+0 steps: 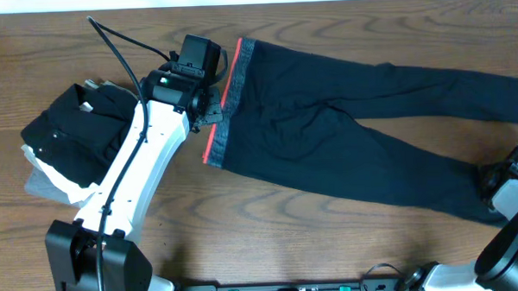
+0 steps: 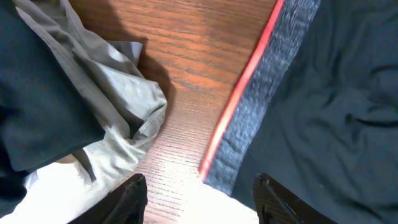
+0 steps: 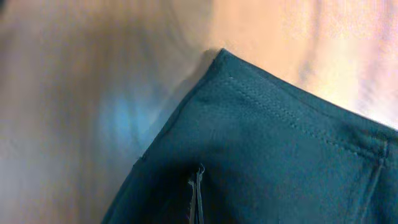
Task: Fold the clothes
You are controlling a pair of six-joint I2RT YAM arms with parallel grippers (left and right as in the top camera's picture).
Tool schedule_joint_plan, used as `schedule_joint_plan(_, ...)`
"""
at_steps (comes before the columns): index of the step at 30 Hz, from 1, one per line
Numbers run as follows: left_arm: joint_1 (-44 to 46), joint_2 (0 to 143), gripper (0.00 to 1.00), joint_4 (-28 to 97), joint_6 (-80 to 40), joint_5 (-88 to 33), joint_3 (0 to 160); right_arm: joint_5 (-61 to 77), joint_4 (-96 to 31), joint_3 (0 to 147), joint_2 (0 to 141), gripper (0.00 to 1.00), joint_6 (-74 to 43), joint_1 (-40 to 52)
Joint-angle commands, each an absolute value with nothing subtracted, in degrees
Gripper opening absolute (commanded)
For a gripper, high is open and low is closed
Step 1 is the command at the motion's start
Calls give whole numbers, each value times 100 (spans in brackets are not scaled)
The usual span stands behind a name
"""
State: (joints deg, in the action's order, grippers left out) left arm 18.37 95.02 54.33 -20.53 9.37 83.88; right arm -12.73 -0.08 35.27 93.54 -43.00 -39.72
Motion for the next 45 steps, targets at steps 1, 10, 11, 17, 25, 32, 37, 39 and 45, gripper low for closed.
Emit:
schedule_joint_plan(1, 1817, 9463, 57, 5513, -1999, 915, 8348, -921, -123, 3629, 10022, 1, -4316, -4014)
schedule_joint_plan(10, 1817, 9463, 68, 5640, -1997, 596, 8348, 281, -246, 4827, 10328, 23, -3531, -4027)
schedule_joint_plan(11, 1817, 9463, 68, 5693, -1997, 596, 8348, 676, -287, 4945, 10243, 31, -3354, -4042)
schedule_joint_plan(17, 1824, 9463, 68, 6010, -1999, 3, 8114, 2397, -891, 5218, 9277, 60, -3203, -4143)
schedule_joint_plan(25, 1872, 9491, 68, 5253, -2010, -93, 6912, 2447, -3002, 5216, 7717, 68, -2943, -4049)
schedule_joint_plan(32, 1872, 9623, 61, 4171, -2646, -381, 5940, 2069, -4274, 5096, 7489, 68, -2561, -3756)
schedule_joint_plan(37, 1865, 10051, 59, 4032, -3039, -784, 5913, 1946, -4250, 4810, 7489, 68, -2556, -3647)
schedule_joint_plan(39, 1865, 10272, 59, 3951, -3173, -873, 5913, 1946, -4209, 4727, 7489, 68, -2534, -3645)
schedule_joint_plan(45, 1752, 10781, 50, 3745, -3465, -947, 5913, 1922, -4200, 4637, 7489, 68, -2471, -3645)
